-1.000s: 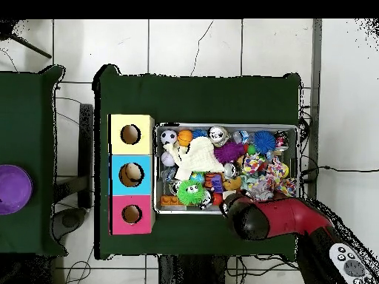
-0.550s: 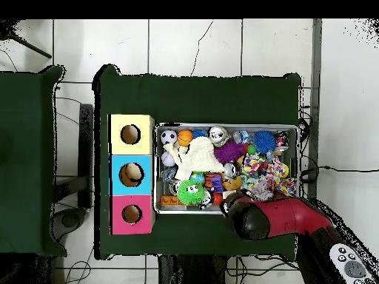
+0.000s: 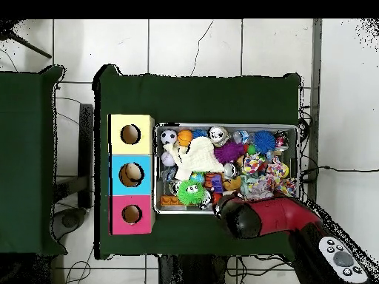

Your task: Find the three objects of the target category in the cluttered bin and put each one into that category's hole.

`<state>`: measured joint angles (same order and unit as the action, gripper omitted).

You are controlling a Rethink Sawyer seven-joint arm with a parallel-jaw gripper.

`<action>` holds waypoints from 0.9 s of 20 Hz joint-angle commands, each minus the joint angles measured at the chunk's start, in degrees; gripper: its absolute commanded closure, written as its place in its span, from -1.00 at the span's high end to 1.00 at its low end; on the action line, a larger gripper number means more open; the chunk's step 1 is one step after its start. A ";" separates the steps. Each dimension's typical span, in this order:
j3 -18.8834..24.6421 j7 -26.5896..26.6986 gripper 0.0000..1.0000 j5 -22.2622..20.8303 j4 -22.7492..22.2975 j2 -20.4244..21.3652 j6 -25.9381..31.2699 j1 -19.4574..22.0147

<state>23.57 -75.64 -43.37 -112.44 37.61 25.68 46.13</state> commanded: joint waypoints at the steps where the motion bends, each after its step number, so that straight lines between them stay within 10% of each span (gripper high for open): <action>1: 1.90 -0.27 1.00 -3.00 1.72 -3.18 -2.42 -0.46; 18: 4.07 3.16 1.00 2.07 3.11 2.46 7.04 -3.54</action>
<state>23.58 -75.64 -43.26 -112.44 36.92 26.16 43.61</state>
